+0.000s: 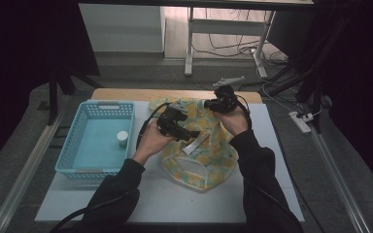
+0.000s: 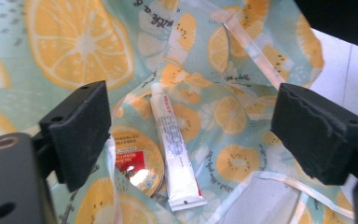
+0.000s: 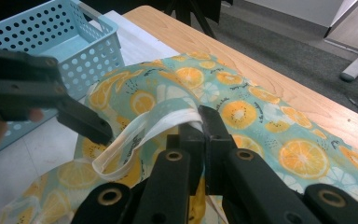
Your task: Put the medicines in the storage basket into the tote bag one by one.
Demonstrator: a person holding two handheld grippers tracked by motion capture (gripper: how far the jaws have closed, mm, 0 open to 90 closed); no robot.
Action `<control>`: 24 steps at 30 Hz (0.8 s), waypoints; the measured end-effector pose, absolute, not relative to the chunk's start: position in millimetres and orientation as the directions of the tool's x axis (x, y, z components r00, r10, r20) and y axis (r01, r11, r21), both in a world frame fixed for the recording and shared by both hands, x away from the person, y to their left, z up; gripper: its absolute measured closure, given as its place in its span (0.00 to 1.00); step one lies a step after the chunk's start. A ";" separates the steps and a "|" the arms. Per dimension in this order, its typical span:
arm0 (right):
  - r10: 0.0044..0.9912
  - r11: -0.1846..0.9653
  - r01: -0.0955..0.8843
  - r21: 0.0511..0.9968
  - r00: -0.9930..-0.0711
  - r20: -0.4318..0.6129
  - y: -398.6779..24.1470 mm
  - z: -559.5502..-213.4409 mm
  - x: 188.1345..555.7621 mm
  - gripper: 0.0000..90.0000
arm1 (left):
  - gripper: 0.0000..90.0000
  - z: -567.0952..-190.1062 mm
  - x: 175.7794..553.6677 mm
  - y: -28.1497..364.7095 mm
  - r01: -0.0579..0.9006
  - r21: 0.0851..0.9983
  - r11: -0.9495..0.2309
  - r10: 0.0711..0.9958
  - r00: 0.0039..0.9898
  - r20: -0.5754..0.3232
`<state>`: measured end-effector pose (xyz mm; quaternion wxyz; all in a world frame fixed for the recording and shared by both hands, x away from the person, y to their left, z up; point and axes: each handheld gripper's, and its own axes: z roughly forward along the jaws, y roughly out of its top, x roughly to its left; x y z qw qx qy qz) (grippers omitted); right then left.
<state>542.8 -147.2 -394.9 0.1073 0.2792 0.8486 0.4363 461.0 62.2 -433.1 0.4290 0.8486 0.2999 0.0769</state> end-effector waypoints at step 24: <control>0.557 0.469 0.373 0.800 -0.829 0.059 -147.9 -395.7 539.7 0.98 | 0.00 -417.5 440.5 136.7 0.472 0.779 -0.412 0.632 0.764 -0.129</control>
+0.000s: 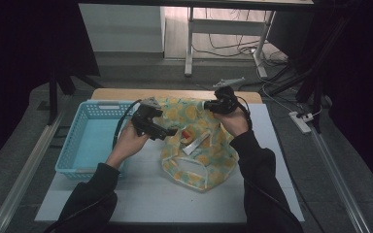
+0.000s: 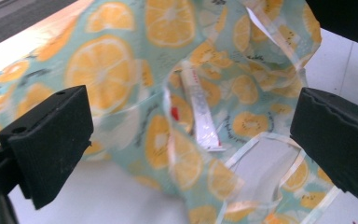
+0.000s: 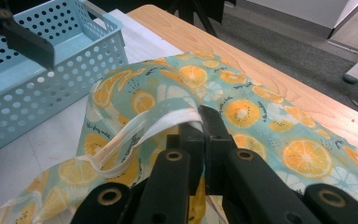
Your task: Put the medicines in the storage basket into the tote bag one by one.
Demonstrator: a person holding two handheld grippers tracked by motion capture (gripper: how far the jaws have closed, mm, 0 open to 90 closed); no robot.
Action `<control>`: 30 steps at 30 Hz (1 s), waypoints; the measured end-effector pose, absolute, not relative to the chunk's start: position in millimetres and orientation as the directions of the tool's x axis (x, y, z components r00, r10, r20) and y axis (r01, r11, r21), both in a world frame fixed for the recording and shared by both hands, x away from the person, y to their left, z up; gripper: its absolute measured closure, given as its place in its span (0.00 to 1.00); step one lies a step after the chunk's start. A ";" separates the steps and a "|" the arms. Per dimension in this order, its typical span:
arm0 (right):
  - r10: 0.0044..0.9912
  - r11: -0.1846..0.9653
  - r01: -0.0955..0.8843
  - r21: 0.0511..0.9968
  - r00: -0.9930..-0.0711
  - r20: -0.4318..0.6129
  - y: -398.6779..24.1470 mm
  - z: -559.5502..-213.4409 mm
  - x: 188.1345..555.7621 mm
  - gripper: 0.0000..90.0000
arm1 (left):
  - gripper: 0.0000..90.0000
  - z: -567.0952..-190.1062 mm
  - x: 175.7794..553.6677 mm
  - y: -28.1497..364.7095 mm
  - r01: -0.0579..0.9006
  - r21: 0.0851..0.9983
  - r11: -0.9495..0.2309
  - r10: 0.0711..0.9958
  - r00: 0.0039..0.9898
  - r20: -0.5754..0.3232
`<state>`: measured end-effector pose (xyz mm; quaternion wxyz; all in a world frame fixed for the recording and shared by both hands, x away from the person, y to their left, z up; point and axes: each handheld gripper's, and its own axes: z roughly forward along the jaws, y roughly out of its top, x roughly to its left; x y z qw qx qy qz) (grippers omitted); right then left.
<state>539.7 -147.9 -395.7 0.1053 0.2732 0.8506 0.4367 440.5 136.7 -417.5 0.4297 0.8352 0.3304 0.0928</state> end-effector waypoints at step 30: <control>0.562 0.472 0.375 0.798 -0.826 0.056 -149.6 -397.1 539.2 0.98 | 0.00 -436.2 413.1 263.1 0.582 0.737 -0.344 0.815 0.575 -0.074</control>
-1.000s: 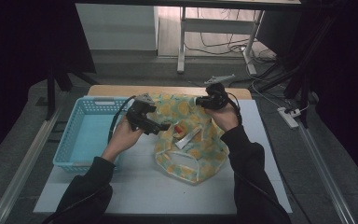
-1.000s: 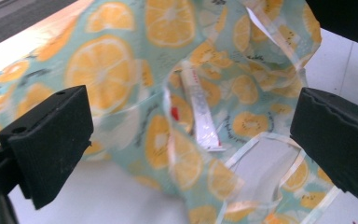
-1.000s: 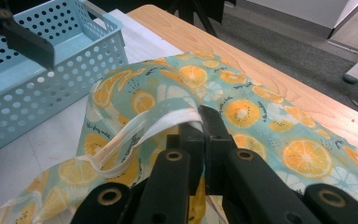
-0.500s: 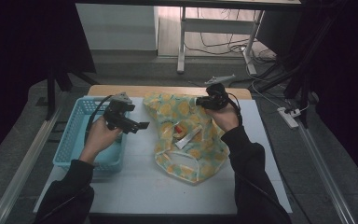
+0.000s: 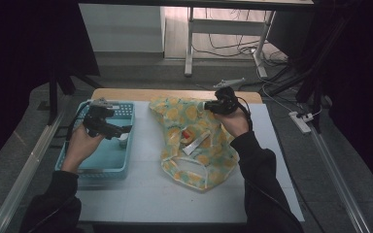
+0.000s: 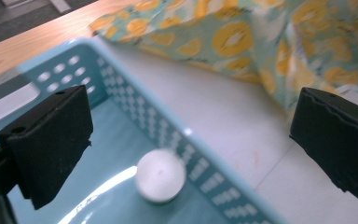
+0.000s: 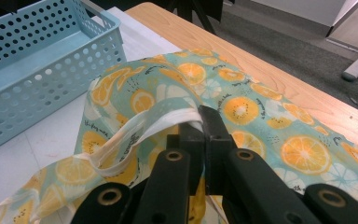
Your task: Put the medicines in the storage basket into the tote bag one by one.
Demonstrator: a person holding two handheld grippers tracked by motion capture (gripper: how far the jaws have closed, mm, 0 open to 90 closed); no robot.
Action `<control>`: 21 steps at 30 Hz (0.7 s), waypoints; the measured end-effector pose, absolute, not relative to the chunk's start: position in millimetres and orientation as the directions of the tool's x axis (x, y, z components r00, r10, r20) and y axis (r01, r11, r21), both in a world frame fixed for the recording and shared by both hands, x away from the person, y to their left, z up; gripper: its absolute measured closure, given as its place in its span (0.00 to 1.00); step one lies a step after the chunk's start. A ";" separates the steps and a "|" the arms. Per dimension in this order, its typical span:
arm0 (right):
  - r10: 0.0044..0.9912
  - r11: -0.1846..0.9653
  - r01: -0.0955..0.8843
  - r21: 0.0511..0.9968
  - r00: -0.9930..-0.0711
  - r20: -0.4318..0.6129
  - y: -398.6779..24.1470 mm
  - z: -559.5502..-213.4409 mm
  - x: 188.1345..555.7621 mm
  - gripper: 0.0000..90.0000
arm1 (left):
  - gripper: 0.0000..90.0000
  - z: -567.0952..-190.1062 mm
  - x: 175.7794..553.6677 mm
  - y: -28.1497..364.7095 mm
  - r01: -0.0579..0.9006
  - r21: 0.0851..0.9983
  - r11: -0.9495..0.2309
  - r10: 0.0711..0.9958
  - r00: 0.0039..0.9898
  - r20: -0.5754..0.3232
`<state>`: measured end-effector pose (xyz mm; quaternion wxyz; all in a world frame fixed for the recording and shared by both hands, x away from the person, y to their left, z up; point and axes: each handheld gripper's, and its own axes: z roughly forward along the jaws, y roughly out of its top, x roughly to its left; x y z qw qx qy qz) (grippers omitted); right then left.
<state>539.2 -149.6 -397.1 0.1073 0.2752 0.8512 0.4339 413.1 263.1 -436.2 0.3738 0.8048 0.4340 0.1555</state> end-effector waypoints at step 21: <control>0.561 0.470 0.374 0.800 -0.826 0.057 -148.4 -395.5 538.8 0.98 | 0.00 -496.9 425.2 282.4 0.658 0.621 -0.427 0.814 0.579 -0.054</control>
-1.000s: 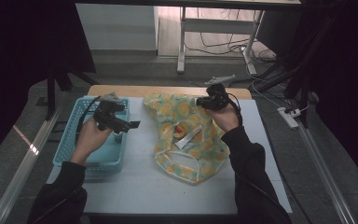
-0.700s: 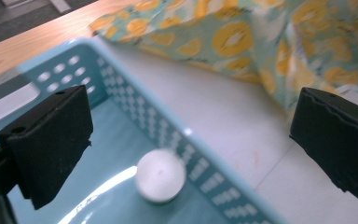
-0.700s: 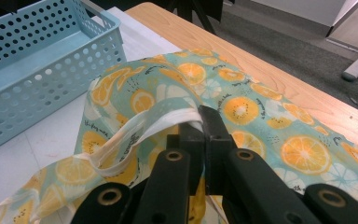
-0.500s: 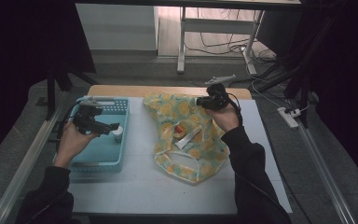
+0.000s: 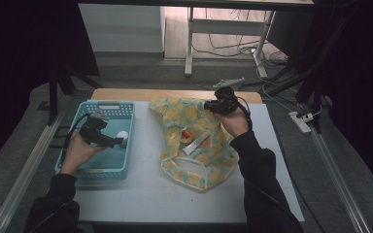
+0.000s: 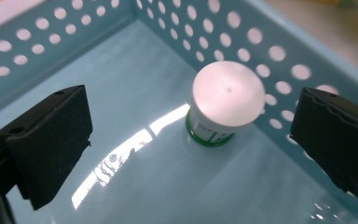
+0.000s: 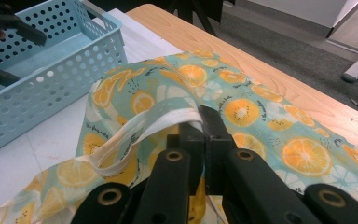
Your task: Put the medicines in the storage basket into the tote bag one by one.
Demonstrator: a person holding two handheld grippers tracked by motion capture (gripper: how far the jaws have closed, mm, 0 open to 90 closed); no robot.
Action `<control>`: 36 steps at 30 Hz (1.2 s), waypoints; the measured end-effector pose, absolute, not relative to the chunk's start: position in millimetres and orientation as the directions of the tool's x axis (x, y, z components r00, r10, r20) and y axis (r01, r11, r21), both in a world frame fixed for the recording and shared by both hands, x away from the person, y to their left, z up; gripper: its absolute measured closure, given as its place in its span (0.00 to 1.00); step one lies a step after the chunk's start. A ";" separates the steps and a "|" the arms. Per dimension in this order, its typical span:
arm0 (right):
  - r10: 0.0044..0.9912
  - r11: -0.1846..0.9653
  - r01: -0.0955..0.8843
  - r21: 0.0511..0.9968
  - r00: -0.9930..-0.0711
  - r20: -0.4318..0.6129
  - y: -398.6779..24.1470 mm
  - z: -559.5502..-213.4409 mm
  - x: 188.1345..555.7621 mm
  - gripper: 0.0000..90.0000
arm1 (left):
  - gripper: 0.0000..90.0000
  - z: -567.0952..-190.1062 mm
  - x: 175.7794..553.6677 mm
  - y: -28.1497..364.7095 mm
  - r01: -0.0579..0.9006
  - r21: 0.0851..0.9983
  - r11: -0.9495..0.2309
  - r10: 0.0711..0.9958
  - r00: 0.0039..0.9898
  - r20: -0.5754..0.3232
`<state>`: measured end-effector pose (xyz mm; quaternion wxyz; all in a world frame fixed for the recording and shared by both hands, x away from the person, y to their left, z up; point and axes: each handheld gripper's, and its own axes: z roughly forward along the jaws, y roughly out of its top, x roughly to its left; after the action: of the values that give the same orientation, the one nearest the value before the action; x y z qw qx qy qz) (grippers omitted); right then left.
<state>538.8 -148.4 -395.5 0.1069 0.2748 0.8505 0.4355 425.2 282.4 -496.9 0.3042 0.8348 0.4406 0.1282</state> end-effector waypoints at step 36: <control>0.557 0.472 0.375 0.798 -0.829 0.060 -147.4 -397.7 538.2 0.98 | 0.57 -499.8 438.4 262.4 0.652 0.524 -0.547 0.757 0.653 -0.022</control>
<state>538.2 -147.4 -397.7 0.1043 0.2735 0.8516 0.4349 438.4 262.4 -499.8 0.2522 0.8734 0.4035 0.1039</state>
